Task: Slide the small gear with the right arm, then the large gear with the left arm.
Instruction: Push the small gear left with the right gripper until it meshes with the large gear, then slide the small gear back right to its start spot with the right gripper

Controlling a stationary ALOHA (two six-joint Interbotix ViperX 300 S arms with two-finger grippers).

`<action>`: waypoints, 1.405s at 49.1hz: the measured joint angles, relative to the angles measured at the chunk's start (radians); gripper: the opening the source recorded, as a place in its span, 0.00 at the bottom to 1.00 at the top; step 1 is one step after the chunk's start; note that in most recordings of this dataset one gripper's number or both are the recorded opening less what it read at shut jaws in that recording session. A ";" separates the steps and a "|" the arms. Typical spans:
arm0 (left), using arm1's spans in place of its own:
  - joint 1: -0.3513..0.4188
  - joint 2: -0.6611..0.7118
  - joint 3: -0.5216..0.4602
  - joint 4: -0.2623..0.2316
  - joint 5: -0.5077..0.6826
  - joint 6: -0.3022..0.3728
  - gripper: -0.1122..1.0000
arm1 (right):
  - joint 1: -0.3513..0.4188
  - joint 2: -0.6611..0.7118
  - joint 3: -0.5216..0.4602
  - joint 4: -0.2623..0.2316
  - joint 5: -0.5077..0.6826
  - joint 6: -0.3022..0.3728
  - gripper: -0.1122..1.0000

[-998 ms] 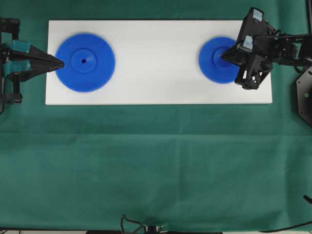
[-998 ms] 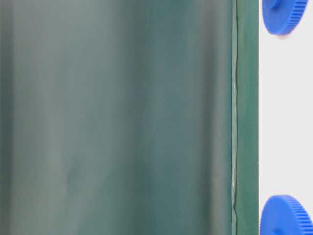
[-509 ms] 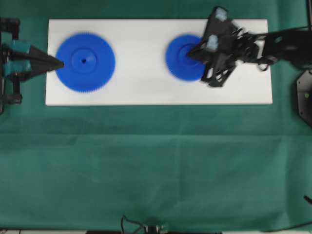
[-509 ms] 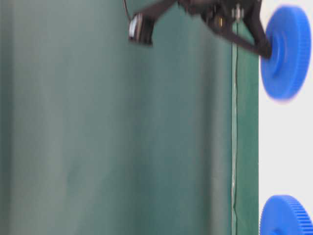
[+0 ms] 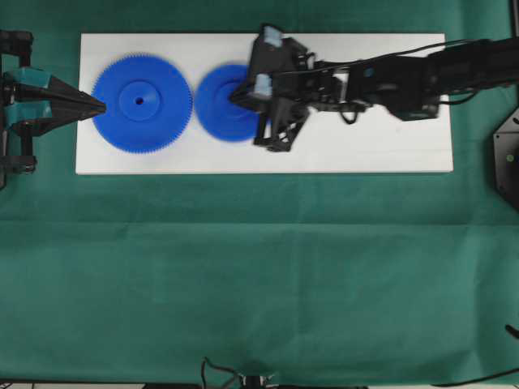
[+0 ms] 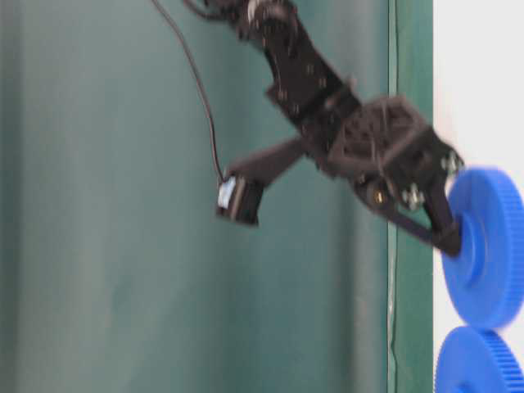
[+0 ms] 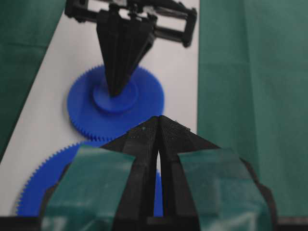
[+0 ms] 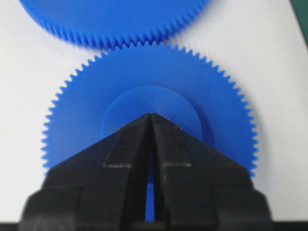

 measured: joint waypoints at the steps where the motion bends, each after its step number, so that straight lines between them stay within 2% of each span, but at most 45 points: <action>1: 0.000 0.000 0.000 0.000 0.000 0.000 0.10 | 0.002 0.005 -0.011 -0.002 0.005 0.000 0.58; 10: 0.000 0.000 0.000 0.000 0.008 0.000 0.10 | 0.009 0.023 -0.048 -0.005 0.035 0.000 0.58; 69: 0.000 0.000 0.000 0.000 0.028 0.000 0.10 | 0.008 0.023 -0.048 -0.006 0.038 0.000 0.58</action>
